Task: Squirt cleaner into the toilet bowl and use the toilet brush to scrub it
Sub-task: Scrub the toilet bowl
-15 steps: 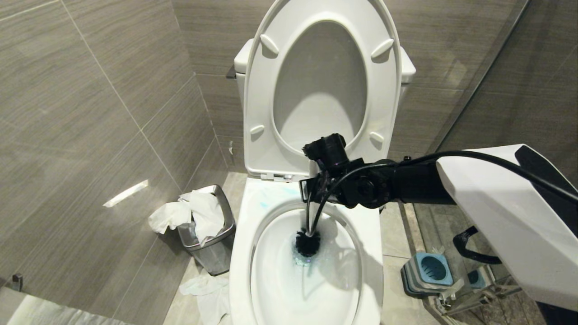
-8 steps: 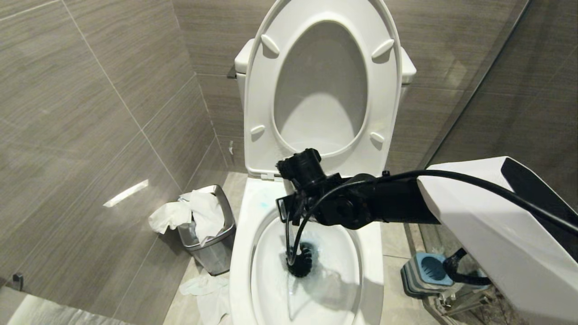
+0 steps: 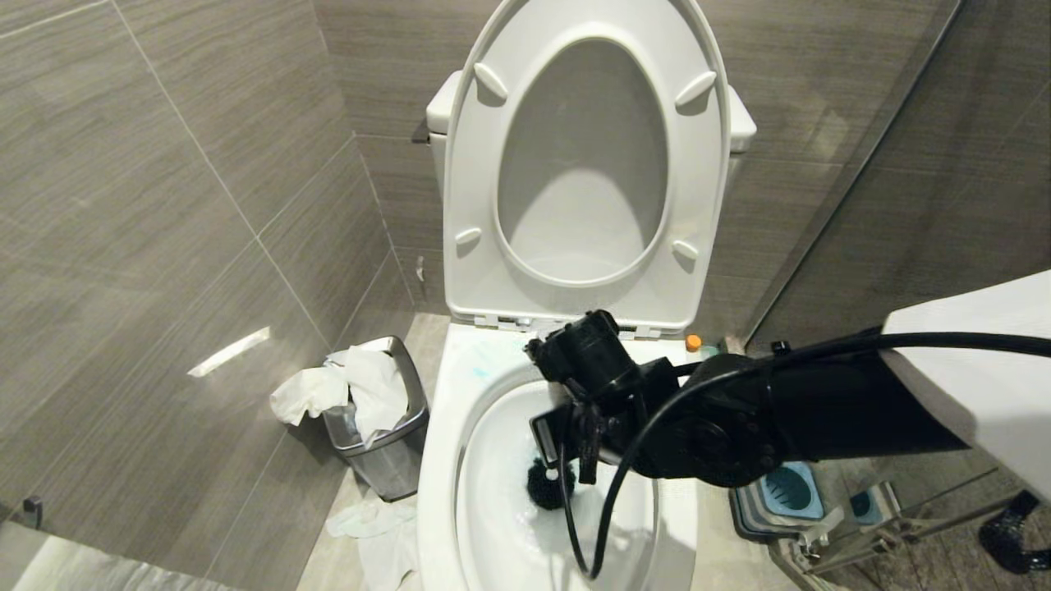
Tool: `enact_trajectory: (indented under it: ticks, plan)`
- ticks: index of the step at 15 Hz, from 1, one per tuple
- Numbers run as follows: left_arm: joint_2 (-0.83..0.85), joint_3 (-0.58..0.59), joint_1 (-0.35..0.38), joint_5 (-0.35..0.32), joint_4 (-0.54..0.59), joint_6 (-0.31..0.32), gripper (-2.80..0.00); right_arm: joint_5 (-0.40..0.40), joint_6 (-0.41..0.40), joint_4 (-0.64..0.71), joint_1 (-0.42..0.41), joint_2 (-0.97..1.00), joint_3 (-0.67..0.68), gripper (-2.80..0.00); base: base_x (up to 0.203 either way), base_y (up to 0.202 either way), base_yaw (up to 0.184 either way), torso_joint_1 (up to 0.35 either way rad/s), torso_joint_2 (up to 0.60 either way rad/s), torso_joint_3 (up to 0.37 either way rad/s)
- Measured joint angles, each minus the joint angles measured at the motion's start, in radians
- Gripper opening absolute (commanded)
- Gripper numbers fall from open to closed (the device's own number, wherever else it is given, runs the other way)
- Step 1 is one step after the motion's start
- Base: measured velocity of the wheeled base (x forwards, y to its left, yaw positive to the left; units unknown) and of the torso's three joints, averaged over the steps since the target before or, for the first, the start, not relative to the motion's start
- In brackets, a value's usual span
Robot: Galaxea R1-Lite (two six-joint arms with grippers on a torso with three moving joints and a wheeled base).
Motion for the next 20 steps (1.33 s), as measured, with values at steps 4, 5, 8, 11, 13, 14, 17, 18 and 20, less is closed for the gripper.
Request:
enact_trajectory:
  ticks: [4, 5, 8, 11, 13, 14, 17, 18, 20]
  plan:
    - [0.000, 0.000, 0.000, 0.000, 0.000, 0.000, -2.80, -0.012, -0.004, -0.089, -0.059, -0.086, 0.112, -2.80, 0.000, 0.000, 0.000, 0.000, 0.00, 0.000]
    - [0.000, 0.000, 0.000, 0.000, 0.001, 0.000, -2.80, -0.012, -0.004, -0.089, -0.075, -0.096, 0.111, -2.80, 0.000, 0.000, 0.000, 0.000, 0.00, 0.000]
    - [0.000, 0.000, 0.000, 0.000, 0.000, 0.000, -2.80, -0.013, -0.009, -0.090, -0.110, -0.109, 0.073, -2.80, 0.000, 0.000, 0.000, 0.000, 0.00, 0.000]
    - [0.000, 0.000, 0.000, 0.000, 0.000, 0.000, -2.80, -0.013, -0.011, -0.090, -0.128, -0.090, 0.012, -2.80, 0.000, 0.000, 0.000, 0.000, 0.00, 0.000]
    - [0.000, 0.000, 0.000, 0.000, 0.001, 0.000, -2.80, -0.013, -0.012, -0.089, -0.130, -0.059, -0.043, -2.80, 0.000, 0.000, 0.000, 0.000, 0.00, 0.000]
    - [0.000, 0.000, 0.000, 0.000, 0.000, 0.000, -2.80, -0.013, -0.012, -0.089, -0.131, -0.039, -0.075, -2.80, 0.000, 0.000, 0.000, 0.000, 0.00, 0.000]
    - [0.000, 0.000, 0.000, 0.000, 0.000, 0.001, -2.80, -0.019, -0.012, -0.086, -0.104, 0.012, -0.137, -2.80, 0.000, 0.000, 0.000, 0.000, 0.00, 0.000]
    - [0.000, 0.000, 0.000, 0.000, 0.000, 0.001, -2.80, -0.018, -0.012, -0.087, -0.089, 0.022, -0.146, -2.80, 0.000, 0.000, 0.000, 0.000, 0.00, 0.000]
    - [0.000, 0.000, 0.000, 0.000, 0.000, 0.000, -2.80, -0.017, -0.010, -0.084, -0.061, 0.029, -0.147, -2.80, 0.000, 0.000, 0.000, 0.000, 0.00, 0.000]
